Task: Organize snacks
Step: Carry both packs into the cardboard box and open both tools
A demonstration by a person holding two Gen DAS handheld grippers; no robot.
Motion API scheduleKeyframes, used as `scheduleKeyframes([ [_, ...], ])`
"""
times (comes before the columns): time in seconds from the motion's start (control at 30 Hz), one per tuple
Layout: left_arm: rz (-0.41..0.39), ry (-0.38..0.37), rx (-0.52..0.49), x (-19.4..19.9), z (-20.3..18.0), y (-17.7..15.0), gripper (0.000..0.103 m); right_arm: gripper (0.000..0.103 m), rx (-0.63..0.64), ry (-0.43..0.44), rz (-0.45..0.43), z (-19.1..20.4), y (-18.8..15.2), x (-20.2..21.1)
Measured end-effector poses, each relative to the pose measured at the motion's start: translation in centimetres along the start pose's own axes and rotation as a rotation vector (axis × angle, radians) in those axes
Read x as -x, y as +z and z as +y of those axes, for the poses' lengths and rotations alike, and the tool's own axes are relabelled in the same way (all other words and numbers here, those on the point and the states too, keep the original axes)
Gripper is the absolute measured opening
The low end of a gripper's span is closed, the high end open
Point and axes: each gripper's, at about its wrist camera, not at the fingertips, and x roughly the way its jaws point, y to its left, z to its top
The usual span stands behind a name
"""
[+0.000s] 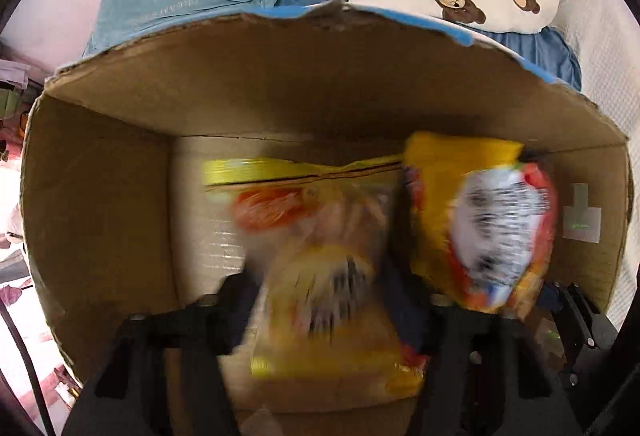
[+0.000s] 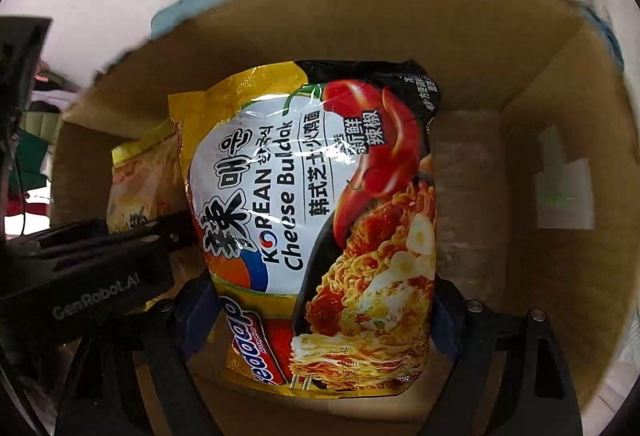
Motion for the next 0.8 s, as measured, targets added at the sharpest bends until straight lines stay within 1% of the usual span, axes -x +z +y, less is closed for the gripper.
scheduleKeyframes([
  [0.03,-0.009,-0.006,-0.004,0.1,0.0,0.0,0.086,0.100,-0.006,-0.001,0.002,-0.3,0.5,-0.4],
  [0.07,-0.016,-0.006,-0.004,0.3,0.1,-0.2,0.088,0.102,-0.003,0.000,-0.007,-0.3,0.3,-0.3],
  [0.17,-0.030,-0.017,0.005,0.9,0.7,-0.7,0.088,0.102,0.004,-0.009,-0.024,-0.2,-0.4,0.4],
  [0.23,-0.045,-0.011,0.010,1.5,1.0,-1.0,0.088,0.102,0.011,-0.030,-0.037,-0.1,-1.1,1.2],
  [0.47,-0.149,0.008,0.005,5.0,1.1,-3.0,0.088,0.102,0.023,-0.053,-0.088,-0.3,-5.1,5.3],
  [0.57,-0.191,0.009,0.010,6.3,1.1,-4.4,0.088,0.102,0.029,-0.056,-0.112,-0.1,-7.1,7.3],
  [0.6,-0.204,0.007,0.012,6.5,1.0,-4.7,0.088,0.102,0.030,-0.057,-0.117,-0.7,-6.4,7.5],
  [0.67,-0.227,0.007,0.013,7.1,0.9,-5.8,0.088,0.102,0.035,-0.063,-0.136,-0.7,-8.0,8.7],
  [0.8,-0.262,-0.001,0.015,8.3,0.9,-8.0,0.088,0.102,0.038,-0.067,-0.165,-0.5,-9.7,10.6],
])
